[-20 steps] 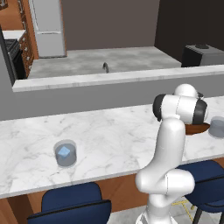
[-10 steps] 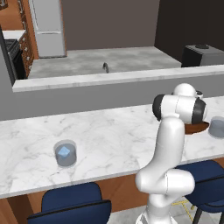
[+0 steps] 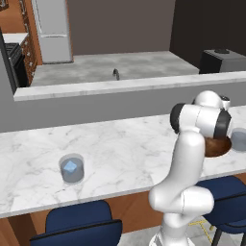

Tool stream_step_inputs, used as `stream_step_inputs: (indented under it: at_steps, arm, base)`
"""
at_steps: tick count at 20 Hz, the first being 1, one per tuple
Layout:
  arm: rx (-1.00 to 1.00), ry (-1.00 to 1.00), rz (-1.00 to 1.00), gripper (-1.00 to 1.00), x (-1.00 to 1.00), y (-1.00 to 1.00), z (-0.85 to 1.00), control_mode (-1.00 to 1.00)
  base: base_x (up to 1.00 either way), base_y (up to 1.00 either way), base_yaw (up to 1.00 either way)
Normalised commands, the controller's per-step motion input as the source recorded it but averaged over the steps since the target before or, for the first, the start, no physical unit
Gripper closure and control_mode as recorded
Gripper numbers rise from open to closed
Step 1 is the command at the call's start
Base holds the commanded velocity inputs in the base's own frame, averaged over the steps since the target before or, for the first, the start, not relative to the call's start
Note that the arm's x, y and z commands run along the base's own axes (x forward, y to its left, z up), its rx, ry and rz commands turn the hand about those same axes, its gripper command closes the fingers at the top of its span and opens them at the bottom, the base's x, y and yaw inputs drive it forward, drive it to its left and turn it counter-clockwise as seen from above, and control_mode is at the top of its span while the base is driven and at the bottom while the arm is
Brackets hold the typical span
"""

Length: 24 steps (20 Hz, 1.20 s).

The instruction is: There are four ice cubes in the ice bowl. Place two ice cubes in each glass of water.

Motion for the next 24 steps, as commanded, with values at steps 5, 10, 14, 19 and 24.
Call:
stream_step_inputs:
  at_steps: [5,10,14,19,24]
  arm:
    - [0.0,0.0,-0.01,1.0,-0.77,0.2,0.74,-1.0]
    - [0.0,0.0,0.0,1.0,-0.59,0.53,0.97,-1.0]
    - [0.0,-0.02,-0.16,1.0,-0.94,0.08,0.69,-1.0]
    - [0.0,-0.01,-0.41,1.0,-0.97,-0.53,0.0,-1.0]
    - [-0.03,-0.05,-0.42,1.0,-0.24,-0.08,0.3,-1.0]
  base:
    - [0.0,0.0,0.0]
    - [0.0,0.0,0.0]
    - [0.0,0.0,0.0]
    - [0.0,0.0,0.0]
    - [0.0,0.0,0.0]
